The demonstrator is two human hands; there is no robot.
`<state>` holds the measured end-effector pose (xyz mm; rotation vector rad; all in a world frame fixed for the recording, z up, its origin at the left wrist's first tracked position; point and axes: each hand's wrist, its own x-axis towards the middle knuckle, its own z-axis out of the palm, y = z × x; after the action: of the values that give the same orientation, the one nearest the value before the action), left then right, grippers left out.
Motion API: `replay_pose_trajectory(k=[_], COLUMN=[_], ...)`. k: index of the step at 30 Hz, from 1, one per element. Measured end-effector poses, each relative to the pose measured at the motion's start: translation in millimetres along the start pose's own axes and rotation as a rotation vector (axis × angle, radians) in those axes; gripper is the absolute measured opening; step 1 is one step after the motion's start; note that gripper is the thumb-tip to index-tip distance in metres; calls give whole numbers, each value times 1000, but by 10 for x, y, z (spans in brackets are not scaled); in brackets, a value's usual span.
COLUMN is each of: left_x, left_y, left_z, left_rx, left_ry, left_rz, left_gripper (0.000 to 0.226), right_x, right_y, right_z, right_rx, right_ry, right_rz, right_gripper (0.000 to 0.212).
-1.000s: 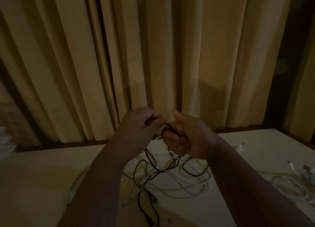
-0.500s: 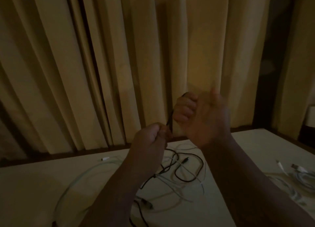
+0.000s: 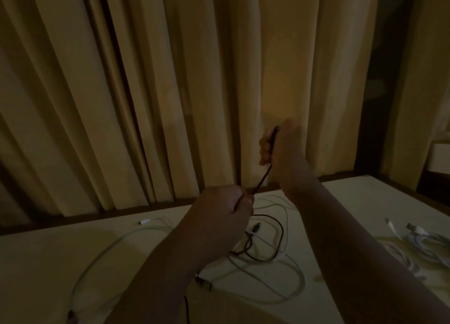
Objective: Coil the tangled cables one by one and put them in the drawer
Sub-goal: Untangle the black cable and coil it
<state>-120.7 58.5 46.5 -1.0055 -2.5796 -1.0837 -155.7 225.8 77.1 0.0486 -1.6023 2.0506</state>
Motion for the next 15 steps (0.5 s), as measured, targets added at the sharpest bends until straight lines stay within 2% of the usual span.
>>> replay_pose_trajectory(k=[2, 3, 6, 8, 11, 15], left_x=[-2, -5, -1, 13, 42, 69], left_y=[-10, -20, -73, -118, -204, -379], left_z=[-52, -79, -159, -205, -266, -370], left_rx=[86, 115, 144, 165, 185, 146], left_ry=[4, 8, 55, 116, 201, 330], left_rz=[38, 56, 73, 90, 102, 110], left_gripper=[34, 35, 35, 32, 31, 29], right_x=[-3, -25, -127, -185, -226, -221], right_y=[154, 223, 320, 318, 329, 334], right_z=[-17, -41, -81, -41, 18, 74], right_rx=[-355, -518, -794, -824, -816, -720], right_ry=[-44, -118, -299, -372, -487, -679], right_rz=[-50, -96, -197, -182, -39, 106], right_gripper=[33, 36, 68, 78, 74, 88])
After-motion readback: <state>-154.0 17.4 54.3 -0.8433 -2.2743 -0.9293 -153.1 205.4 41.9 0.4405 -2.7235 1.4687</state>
